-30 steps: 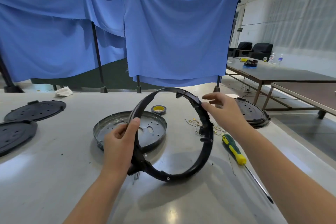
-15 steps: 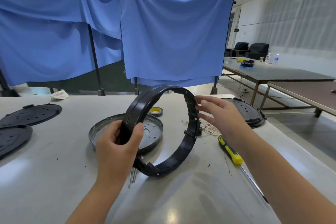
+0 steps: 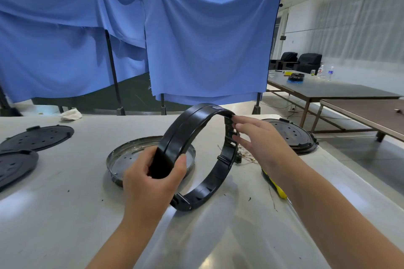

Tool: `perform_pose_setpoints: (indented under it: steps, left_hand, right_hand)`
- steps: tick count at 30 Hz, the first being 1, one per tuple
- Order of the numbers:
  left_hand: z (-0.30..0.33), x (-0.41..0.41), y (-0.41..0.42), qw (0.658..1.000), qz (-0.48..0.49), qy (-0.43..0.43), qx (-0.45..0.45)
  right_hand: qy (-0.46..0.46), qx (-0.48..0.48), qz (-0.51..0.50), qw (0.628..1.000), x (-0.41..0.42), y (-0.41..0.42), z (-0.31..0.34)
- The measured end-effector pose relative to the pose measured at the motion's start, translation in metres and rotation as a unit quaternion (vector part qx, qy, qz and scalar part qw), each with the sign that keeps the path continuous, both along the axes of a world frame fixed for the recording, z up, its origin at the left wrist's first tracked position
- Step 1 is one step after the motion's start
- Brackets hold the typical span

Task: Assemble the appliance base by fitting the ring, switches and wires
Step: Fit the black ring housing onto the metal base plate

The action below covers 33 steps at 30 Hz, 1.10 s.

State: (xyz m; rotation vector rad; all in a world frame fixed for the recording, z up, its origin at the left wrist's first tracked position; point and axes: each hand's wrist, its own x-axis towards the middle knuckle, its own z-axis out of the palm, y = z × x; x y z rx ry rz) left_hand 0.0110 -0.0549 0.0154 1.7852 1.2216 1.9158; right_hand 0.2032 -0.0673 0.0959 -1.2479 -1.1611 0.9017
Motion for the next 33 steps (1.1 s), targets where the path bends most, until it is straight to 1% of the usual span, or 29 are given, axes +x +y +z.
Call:
perform_pose_setpoints:
  steps: [3, 7, 10, 17, 21, 28, 33]
  left_hand:
    - [0.001, 0.002, -0.003, 1.0, -0.009, 0.003, 0.009]
    - [0.004, 0.005, -0.007, 1.0, -0.01, 0.015, 0.023]
    - [0.004, 0.005, -0.007, 0.999, -0.006, 0.022, 0.026]
    - [0.006, 0.007, -0.011, 0.998, -0.014, 0.036, 0.039]
    - [0.006, 0.011, -0.014, 0.998, -0.006, 0.053, 0.037]
    - [0.006, 0.014, -0.017, 0.996, -0.004, 0.073, 0.046]
    - [0.001, 0.018, -0.015, 0.984, 0.027, 0.148, 0.096]
  right_hand:
    - [0.015, 0.0, 0.002, 1.0, -0.001, -0.004, 0.0]
    - [0.001, -0.004, 0.014, 1.0, 0.002, -0.004, 0.0]
    - [-0.031, -0.013, 0.012, 0.999, 0.004, -0.004, -0.001]
    - [0.03, -0.022, 0.009, 0.999, 0.002, -0.006, 0.003]
    - [0.095, -0.04, 0.006, 0.995, 0.003, -0.007, 0.006]
    - [0.115, -0.072, 0.01, 0.991, 0.004, -0.002, 0.006]
    - [0.128, -0.108, 0.015, 0.986, 0.017, 0.002, 0.003]
